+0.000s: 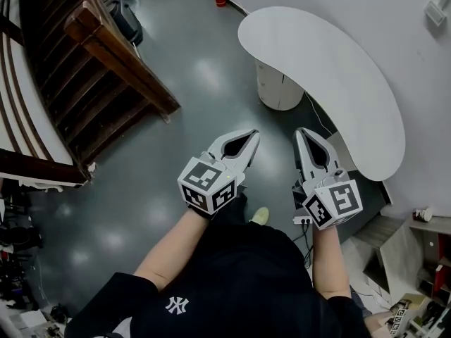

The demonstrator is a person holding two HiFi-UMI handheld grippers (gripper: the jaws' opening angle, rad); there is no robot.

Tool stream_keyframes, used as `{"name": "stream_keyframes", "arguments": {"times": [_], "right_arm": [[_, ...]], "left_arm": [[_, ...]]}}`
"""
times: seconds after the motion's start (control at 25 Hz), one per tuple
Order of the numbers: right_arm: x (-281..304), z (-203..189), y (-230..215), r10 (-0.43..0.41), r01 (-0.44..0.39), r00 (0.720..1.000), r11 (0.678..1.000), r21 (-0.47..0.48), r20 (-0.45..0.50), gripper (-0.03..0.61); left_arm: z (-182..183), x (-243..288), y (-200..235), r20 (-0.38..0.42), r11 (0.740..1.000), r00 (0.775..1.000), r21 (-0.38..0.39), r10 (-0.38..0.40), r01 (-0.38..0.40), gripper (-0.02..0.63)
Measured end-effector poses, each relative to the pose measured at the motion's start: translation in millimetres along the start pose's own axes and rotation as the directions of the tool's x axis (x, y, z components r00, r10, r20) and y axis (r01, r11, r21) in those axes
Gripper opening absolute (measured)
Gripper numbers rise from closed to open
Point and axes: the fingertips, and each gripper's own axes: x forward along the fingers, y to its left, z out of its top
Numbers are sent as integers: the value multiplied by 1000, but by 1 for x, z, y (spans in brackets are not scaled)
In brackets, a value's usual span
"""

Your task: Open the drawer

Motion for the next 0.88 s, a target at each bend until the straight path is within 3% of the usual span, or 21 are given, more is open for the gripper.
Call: {"name": "stream_keyframes", "arguments": {"times": [0.28,0.6,0.88], "right_arm": [[58,-12,-11,9,-9,999,1000,5,-40,15],[164,-25,-44,-30,30,995,1000,3,-90,15],[254,-36,-69,-72,72,990,997,-8,-118,15]], "left_arm": [[1,23,53,-13,999,1000,-32,8,-8,9],[4,78,155,-42,993,999,-119,-31,26,10],[0,127,241,-71,988,996,-147,-61,50,10]]}}
